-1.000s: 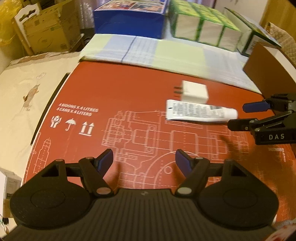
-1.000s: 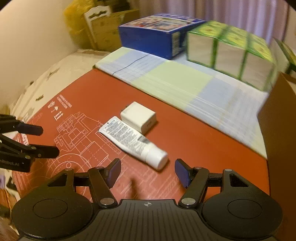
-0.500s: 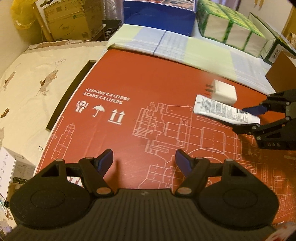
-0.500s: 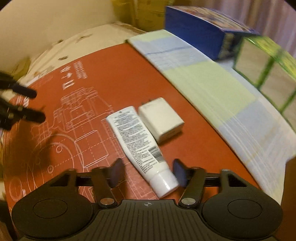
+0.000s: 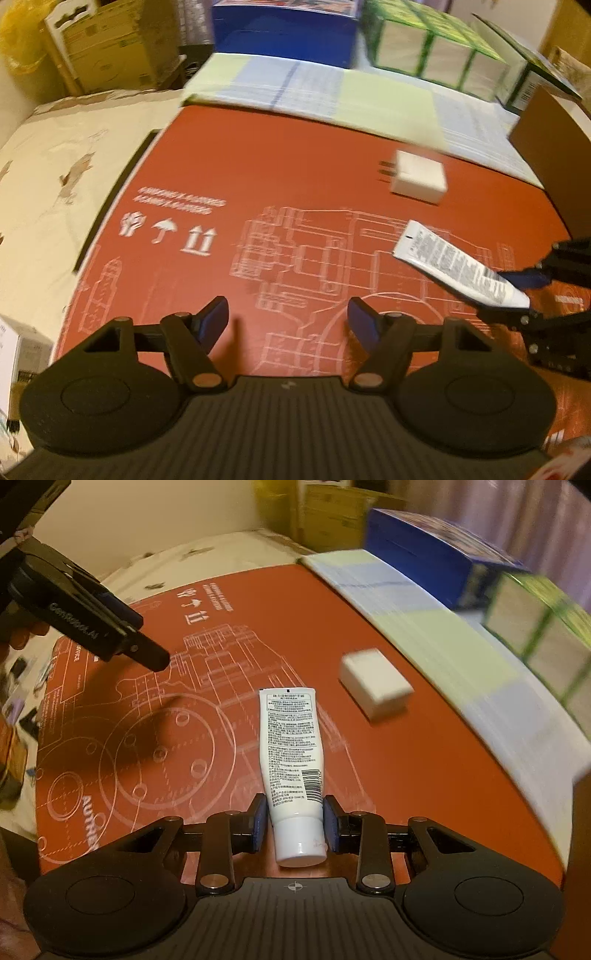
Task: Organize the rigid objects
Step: 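Grasp the white lotion tube with the right gripper while the left gripper grasps the white charger cube, then lift the charger and lotion tube and carry both over the brown box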
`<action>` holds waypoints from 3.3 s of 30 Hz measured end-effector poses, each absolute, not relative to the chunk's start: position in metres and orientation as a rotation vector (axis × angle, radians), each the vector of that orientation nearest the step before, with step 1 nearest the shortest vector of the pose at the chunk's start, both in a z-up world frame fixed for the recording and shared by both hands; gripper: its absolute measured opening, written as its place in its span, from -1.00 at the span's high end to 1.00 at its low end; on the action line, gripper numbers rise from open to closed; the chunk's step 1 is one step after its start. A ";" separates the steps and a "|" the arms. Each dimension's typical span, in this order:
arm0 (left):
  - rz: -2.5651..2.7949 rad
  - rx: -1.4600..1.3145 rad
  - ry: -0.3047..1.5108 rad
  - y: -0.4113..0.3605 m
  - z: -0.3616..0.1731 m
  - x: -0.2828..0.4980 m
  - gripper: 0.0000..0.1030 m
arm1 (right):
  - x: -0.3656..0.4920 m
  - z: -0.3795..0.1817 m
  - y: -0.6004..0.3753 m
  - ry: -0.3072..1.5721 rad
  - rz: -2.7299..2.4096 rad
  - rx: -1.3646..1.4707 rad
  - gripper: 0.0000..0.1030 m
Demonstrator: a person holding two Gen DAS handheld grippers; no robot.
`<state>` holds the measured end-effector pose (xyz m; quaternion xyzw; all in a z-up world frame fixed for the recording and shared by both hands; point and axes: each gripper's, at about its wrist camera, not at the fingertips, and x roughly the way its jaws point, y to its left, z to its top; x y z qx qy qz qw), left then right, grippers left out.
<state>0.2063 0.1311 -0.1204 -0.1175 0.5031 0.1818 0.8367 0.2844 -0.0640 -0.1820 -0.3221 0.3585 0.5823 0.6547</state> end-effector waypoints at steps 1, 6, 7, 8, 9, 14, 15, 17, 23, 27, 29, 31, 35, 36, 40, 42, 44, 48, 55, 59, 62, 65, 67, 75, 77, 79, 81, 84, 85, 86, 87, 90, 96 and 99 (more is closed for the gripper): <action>0.370 -0.241 1.064 0.128 -0.121 0.209 -0.32 | 0.284 -0.181 -0.070 0.822 1.298 -0.717 0.43; 0.288 -0.207 1.053 0.113 -0.122 0.227 -0.32 | 0.291 -0.178 -0.109 0.875 1.147 -0.635 0.43; 0.268 -0.199 1.049 0.110 -0.122 0.231 -0.32 | 0.293 -0.177 -0.116 0.881 1.110 -0.620 0.43; 0.251 -0.191 1.043 0.107 -0.122 0.235 -0.32 | 0.296 -0.177 -0.122 0.885 1.066 -0.605 0.44; 0.231 -0.183 1.037 0.104 -0.122 0.239 -0.32 | 0.300 -0.176 -0.129 0.891 1.012 -0.582 0.44; 0.139 -0.137 0.983 0.089 -0.120 0.262 -0.32 | 0.320 -0.174 -0.140 0.918 0.787 -0.468 0.43; 0.124 -0.127 0.969 0.087 -0.120 0.268 -0.32 | 0.325 -0.174 -0.140 0.926 0.751 -0.444 0.43; 0.106 -0.112 0.946 0.084 -0.120 0.277 -0.32 | 0.333 -0.173 -0.139 0.938 0.695 -0.396 0.43; 0.077 -0.085 0.900 0.083 -0.124 0.310 -0.32 | 0.352 -0.174 -0.136 0.939 0.604 -0.315 0.43; 0.073 -0.048 0.908 0.081 -0.131 0.329 -0.31 | 0.359 -0.174 -0.135 0.941 0.584 -0.299 0.43; 0.064 -0.037 0.918 0.081 -0.136 0.337 -0.23 | 0.362 -0.174 -0.135 0.947 0.581 -0.293 0.43; 0.058 -0.024 0.925 0.080 -0.140 0.343 -0.18 | 0.366 -0.173 -0.135 0.955 0.574 -0.281 0.43; 0.061 -0.003 0.949 0.079 -0.148 0.350 -0.10 | 0.373 -0.172 -0.136 0.979 0.561 -0.231 0.35; 0.063 -0.001 0.956 0.079 -0.150 0.351 -0.07 | 0.376 -0.171 -0.137 0.984 0.558 -0.214 0.32; 0.063 0.007 0.952 0.083 -0.150 0.352 0.09 | 0.382 -0.170 -0.135 0.979 0.563 -0.193 0.08; 0.063 0.013 0.952 0.082 -0.150 0.352 0.09 | 0.384 -0.172 -0.130 0.982 0.558 -0.223 0.06; 0.063 0.014 0.953 0.082 -0.150 0.352 0.09 | 0.384 -0.173 -0.128 0.972 0.563 -0.236 0.06; 0.057 0.014 0.961 0.080 -0.149 0.349 0.09 | 0.383 -0.176 -0.123 0.957 0.582 -0.280 0.12; 0.041 0.020 0.970 0.072 -0.148 0.337 0.09 | 0.374 -0.176 -0.119 0.949 0.611 -0.315 0.34; 0.040 0.008 0.978 0.070 -0.146 0.330 0.10 | 0.365 -0.175 -0.122 0.962 0.631 -0.309 0.34; 0.035 0.008 0.986 0.066 -0.145 0.323 0.10 | 0.360 -0.173 -0.126 0.980 0.643 -0.291 0.35; 0.032 0.002 0.988 0.063 -0.143 0.315 0.10 | 0.352 -0.167 -0.130 0.977 0.656 -0.277 0.35; 0.028 0.006 0.986 0.059 -0.141 0.309 0.10 | 0.346 -0.161 -0.134 0.966 0.661 -0.269 0.36; 0.026 0.010 0.973 0.043 -0.132 0.288 0.10 | 0.327 -0.143 -0.146 0.939 0.672 -0.245 0.36; 0.025 0.010 0.964 0.039 -0.128 0.283 0.10 | 0.322 -0.140 -0.149 0.932 0.674 -0.243 0.35; 0.025 0.009 0.955 0.036 -0.124 0.278 0.10 | 0.318 -0.136 -0.152 0.926 0.676 -0.239 0.35; 0.027 0.008 0.947 0.033 -0.121 0.273 0.10 | 0.313 -0.133 -0.156 0.921 0.677 -0.235 0.35; 0.027 0.005 0.938 0.029 -0.116 0.266 0.10 | 0.306 -0.128 -0.161 0.913 0.676 -0.228 0.35; 0.026 0.005 0.935 0.028 -0.114 0.264 0.10 | 0.303 -0.127 -0.163 0.910 0.676 -0.225 0.35; 0.025 0.005 0.934 0.027 -0.113 0.262 0.10 | 0.301 -0.125 -0.165 0.907 0.675 -0.222 0.35; 0.022 0.004 0.932 0.026 -0.111 0.260 0.10 | 0.299 -0.123 -0.167 0.905 0.676 -0.219 0.35; 0.007 0.006 0.920 0.022 -0.103 0.253 0.10 | 0.294 -0.117 -0.172 0.896 0.675 -0.204 0.35; -0.025 0.012 0.883 0.011 -0.082 0.249 0.10 | 0.285 -0.102 -0.182 0.884 0.679 -0.165 0.35; -0.044 0.017 0.865 0.004 -0.070 0.249 0.10 | 0.280 -0.092 -0.187 0.868 0.684 -0.149 0.35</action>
